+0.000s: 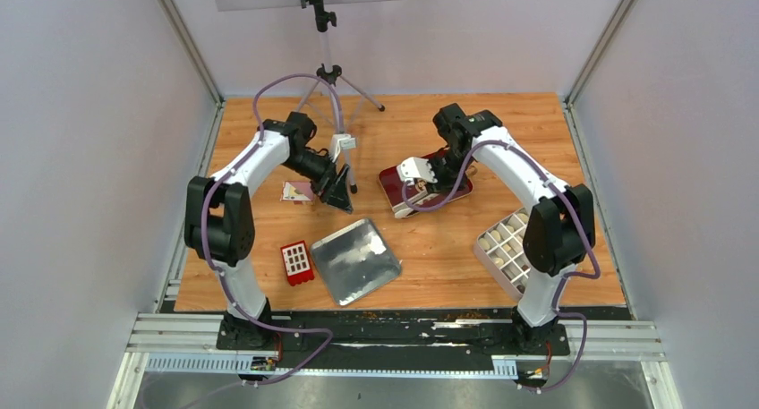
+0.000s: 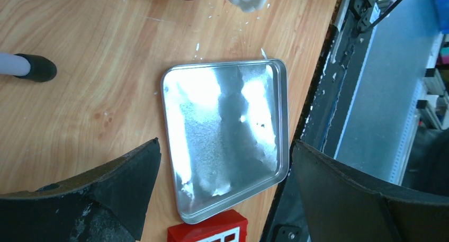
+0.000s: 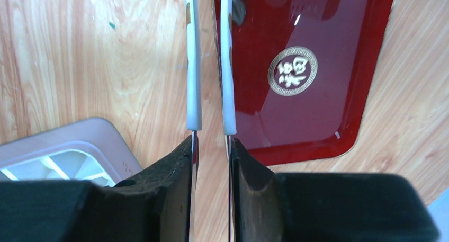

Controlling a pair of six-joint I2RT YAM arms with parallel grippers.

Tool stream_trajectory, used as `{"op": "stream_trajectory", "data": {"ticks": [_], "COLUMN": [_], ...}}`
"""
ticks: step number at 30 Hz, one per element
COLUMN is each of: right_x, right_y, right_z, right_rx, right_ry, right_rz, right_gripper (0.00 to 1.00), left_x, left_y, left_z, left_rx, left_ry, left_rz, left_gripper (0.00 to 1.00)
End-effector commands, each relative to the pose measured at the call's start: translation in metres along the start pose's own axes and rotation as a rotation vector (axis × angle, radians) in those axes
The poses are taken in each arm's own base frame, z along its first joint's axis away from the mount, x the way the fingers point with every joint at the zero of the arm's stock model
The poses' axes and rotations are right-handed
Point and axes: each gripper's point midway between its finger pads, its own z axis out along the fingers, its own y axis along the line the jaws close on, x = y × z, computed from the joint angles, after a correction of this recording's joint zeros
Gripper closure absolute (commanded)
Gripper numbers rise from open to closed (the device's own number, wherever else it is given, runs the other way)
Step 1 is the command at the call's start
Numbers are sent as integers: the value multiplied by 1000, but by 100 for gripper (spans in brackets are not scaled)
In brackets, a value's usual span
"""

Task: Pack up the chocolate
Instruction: Adjust the clamp, then pick up the fake chocolate from the plate.

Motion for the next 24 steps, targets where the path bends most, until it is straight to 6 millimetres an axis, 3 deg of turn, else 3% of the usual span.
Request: {"op": "stream_trajectory", "data": {"ticks": [1,12,18,24], "right_x": [30,54,36,45], "right_y": [-8,-33,-22,-43], "right_z": [-2,-1,-18,-15], "right_rx": [-13,8,-73,-13], "right_ry": [136,187,67,103], "right_rz": [61,102,61,82], "right_gripper": [71,69,68,68], "left_x": [-9,-3,2,0], "left_y": [-3,-3,-6,-6], "left_z": [-1,0,2,2], "left_rx": [-84,-112,-90,-85], "left_ry": [-68,-83,-72,-77], "left_rz": [39,35,33,29], "left_gripper": [0,0,0,0]}}
